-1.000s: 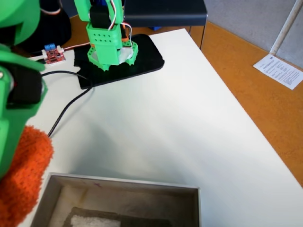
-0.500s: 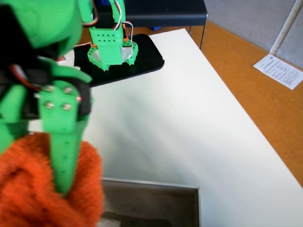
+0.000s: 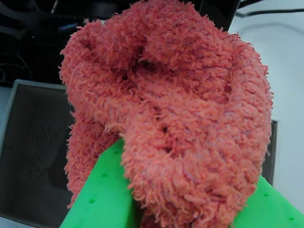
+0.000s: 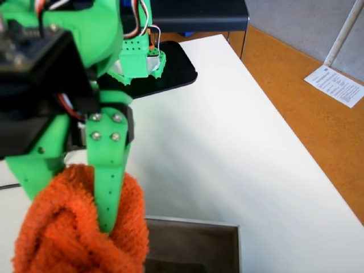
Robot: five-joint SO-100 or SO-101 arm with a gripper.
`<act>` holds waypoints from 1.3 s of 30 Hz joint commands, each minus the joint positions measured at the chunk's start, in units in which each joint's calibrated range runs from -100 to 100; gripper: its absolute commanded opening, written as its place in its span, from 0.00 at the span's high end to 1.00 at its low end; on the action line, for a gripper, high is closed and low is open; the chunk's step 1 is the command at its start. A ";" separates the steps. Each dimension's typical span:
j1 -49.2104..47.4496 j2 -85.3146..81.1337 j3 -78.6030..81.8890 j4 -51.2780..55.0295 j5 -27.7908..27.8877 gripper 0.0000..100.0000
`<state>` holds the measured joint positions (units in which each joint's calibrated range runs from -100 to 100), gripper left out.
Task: Remove orange objects from table
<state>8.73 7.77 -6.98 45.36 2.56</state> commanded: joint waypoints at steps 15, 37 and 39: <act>0.55 -4.03 0.20 -1.78 0.20 1.00; -19.27 -19.48 13.47 -14.75 1.56 1.00; -28.29 -23.76 17.64 -19.78 2.74 1.00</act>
<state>-6.19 -6.61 6.51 32.84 3.93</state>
